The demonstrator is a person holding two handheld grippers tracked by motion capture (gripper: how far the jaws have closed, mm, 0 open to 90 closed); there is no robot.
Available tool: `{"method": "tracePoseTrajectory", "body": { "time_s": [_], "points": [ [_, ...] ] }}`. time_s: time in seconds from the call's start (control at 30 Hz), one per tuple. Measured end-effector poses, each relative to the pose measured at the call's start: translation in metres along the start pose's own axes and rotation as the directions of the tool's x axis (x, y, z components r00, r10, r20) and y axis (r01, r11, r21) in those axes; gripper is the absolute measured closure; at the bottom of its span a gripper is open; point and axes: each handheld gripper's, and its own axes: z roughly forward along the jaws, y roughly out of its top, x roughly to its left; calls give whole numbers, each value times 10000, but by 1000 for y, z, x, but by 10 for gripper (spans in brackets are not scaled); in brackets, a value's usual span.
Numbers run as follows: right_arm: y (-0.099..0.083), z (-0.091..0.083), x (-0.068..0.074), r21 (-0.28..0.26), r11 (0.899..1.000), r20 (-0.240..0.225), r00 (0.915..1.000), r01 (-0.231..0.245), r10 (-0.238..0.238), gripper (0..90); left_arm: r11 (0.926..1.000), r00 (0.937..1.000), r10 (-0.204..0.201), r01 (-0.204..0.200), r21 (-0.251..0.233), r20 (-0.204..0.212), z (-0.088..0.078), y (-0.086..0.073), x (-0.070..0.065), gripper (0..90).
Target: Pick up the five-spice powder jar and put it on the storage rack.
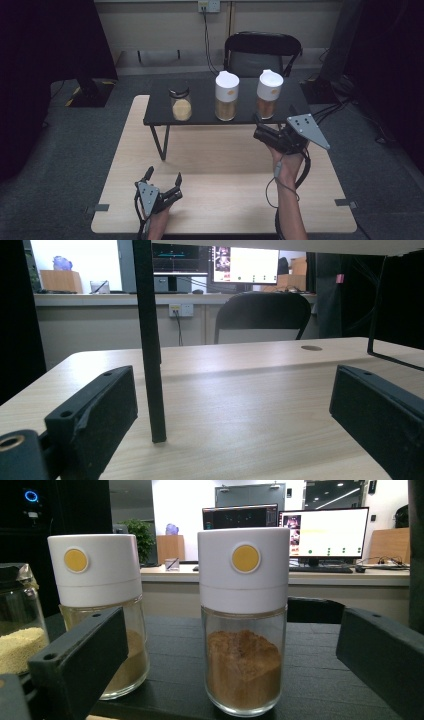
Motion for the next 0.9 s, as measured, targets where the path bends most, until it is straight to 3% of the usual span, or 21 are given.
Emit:
{"method": "tracePoseTrajectory", "body": {
  "time_s": [0.17, 0.9],
  "points": [
    [-2, -7, 0, -125, 9998, 74, 9999, 152, -151, 0, 10000, 10000, -20, 20, -14, -3, 0, 0, 0, 44],
    [-13, -37, -4, -406, 9992, 425, 9991, 55, -38, 0, 10000, 10000, -2, 2, -3, -26, 0, 0, 0, 44]
  ]
}}
